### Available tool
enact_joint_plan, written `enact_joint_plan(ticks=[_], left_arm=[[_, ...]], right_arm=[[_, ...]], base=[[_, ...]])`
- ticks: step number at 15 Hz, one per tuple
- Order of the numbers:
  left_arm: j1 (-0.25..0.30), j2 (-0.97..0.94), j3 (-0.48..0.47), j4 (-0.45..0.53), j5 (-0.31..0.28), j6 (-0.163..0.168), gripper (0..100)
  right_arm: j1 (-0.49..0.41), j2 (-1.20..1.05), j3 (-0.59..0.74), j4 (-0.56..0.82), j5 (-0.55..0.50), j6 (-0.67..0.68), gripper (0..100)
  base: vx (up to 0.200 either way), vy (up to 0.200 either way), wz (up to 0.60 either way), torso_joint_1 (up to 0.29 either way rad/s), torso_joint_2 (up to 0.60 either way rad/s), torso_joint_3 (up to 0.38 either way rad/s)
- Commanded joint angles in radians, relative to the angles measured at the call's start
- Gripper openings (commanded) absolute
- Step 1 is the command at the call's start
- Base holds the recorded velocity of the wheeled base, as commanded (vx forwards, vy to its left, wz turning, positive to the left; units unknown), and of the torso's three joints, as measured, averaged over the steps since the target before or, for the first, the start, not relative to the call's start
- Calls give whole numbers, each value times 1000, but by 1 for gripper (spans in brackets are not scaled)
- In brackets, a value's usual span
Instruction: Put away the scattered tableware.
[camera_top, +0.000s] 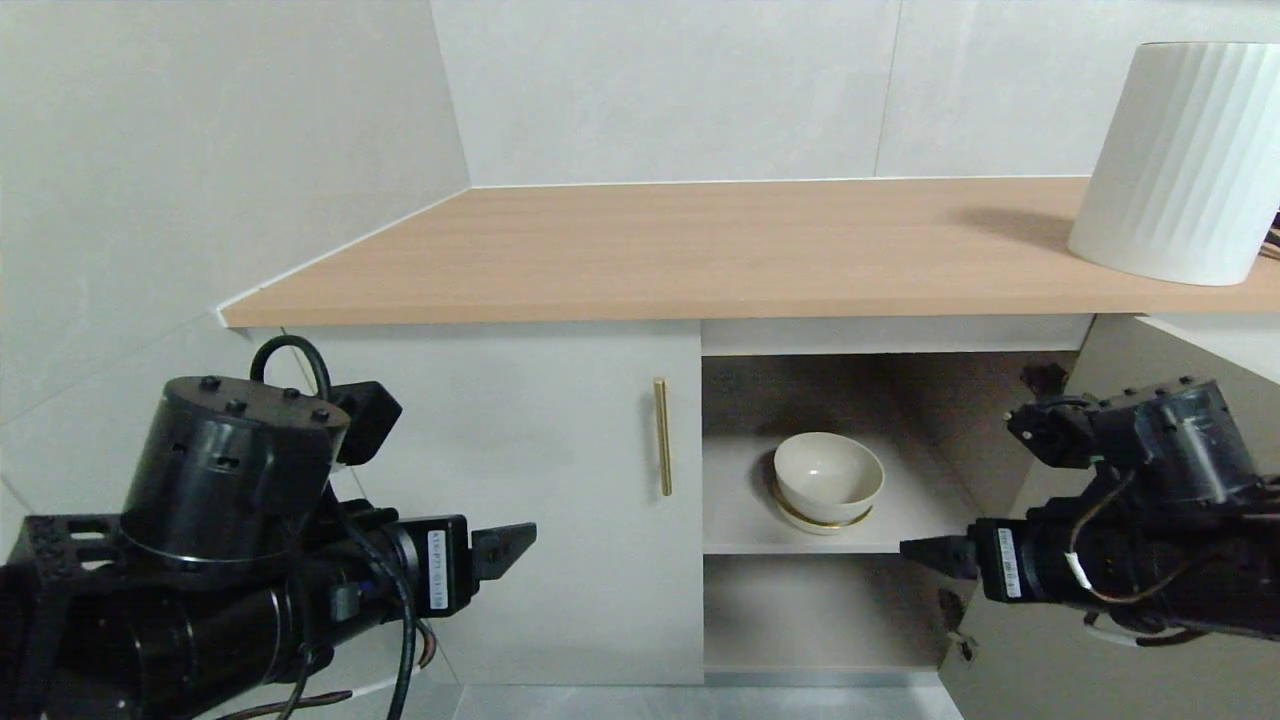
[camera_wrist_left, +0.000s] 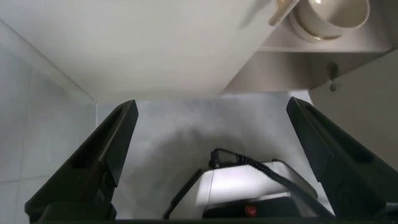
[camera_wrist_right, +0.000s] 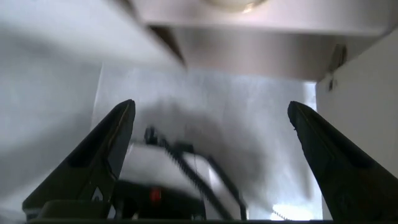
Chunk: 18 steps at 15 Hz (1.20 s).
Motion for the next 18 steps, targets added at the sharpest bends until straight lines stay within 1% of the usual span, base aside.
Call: enact_joint_plan(ticks=[1,3,6,18], left_arm=[[13,-28,22,-2,-3,-1,100],[13,9,33,-10,-9,-3,100],[13,35,28,-10,-9,-3,100],[9,35,33,-10,-9,-1,100]], right_arm=[[15,-124,67,6,6,-2,100],[21,-121,78,4,9,-3,100],[21,-110,79,4,9,-5,100],[38,-95,92,4,7,-5,100]], base=[[0,0,0,0,0,0],[0,0,0,0,0,0],[-200,0,0,6,2,4],[-200,0,0,1,1,2]])
